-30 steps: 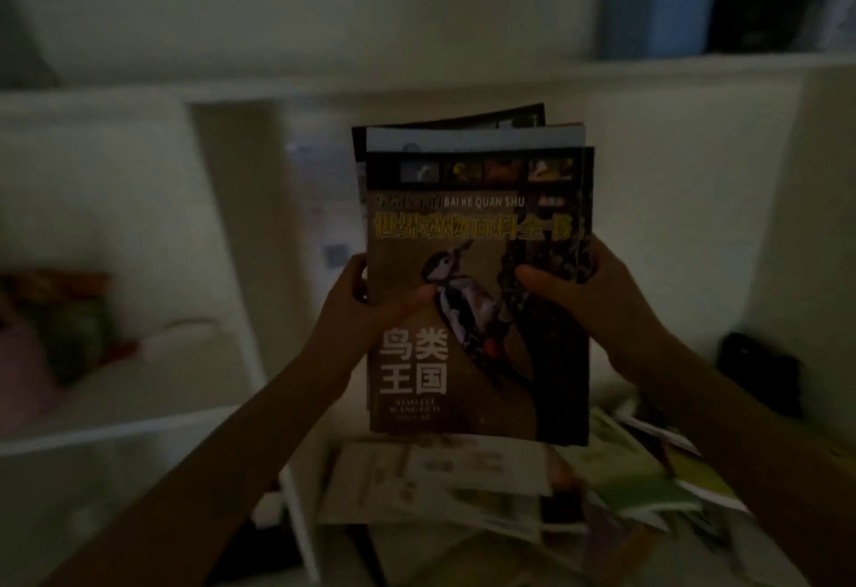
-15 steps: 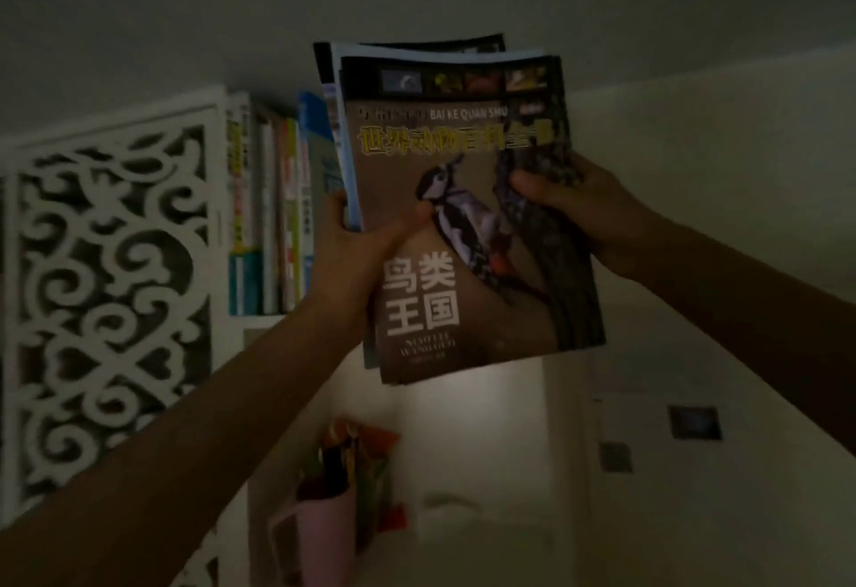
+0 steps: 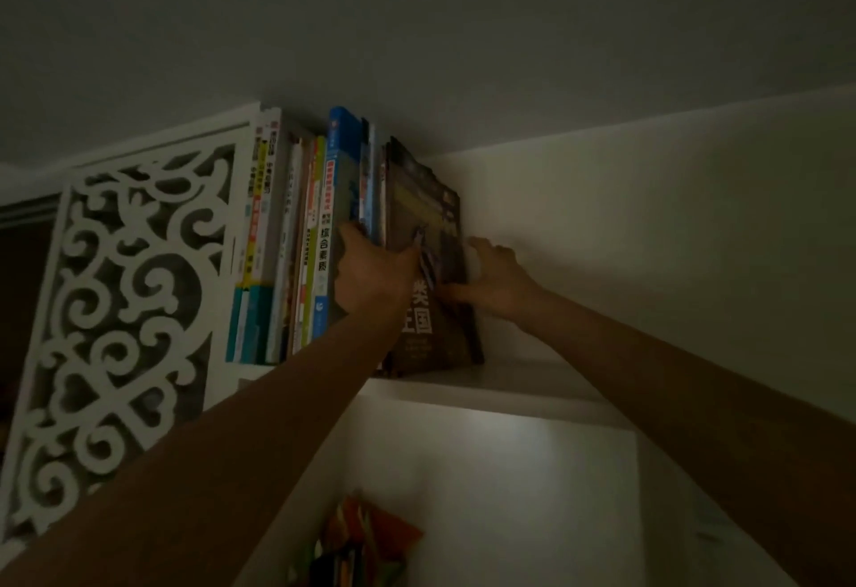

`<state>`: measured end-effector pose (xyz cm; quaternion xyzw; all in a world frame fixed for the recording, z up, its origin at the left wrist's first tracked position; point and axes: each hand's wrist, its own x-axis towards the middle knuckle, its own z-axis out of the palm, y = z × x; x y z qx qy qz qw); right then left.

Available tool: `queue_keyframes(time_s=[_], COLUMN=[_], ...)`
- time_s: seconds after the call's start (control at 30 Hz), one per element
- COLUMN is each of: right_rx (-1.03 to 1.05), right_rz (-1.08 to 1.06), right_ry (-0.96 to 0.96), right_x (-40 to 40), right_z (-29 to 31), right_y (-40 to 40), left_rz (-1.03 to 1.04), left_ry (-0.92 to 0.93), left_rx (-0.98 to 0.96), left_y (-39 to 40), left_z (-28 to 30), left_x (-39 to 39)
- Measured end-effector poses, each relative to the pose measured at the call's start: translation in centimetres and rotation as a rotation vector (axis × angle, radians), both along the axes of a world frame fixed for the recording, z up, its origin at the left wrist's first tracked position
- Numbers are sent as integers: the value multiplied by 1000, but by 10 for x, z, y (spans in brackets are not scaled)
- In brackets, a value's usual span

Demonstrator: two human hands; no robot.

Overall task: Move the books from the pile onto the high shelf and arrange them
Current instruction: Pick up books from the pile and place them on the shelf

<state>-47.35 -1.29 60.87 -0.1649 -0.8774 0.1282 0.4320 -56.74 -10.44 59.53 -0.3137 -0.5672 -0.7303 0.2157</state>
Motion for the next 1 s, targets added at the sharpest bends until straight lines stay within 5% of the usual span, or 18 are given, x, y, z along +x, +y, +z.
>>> queue_keyframes(time_s=[0.17, 0.3, 0.43, 0.57, 0.8, 0.9, 1.0], right_rx=[-261, -266, -195, -185, -31, 132, 361], right_rz=[351, 356, 386, 360, 142, 6, -170], right_ry=[-130, -112, -87, -154, -2, 167, 142], right_x=[-6, -11, -32, -41, -11, 34, 102], right_z=[-11, -9, -15, -13, -30, -54, -106], right_y=[-10, -13, -12, -7, -50, -75, -94], left_rz=[16, 361, 443, 549, 362, 107, -229], left_ry=[376, 805, 811, 854, 743, 785, 723], left_rx=[-57, -203, -477, -500, -513, -271, -287], left_y=[-10, -38, -40, -38, -50, -67, -81], left_z=[-31, -62, -60, -62, -72, -104, -155], left_x=[-6, -39, -68, -77, -54, -18, 35])
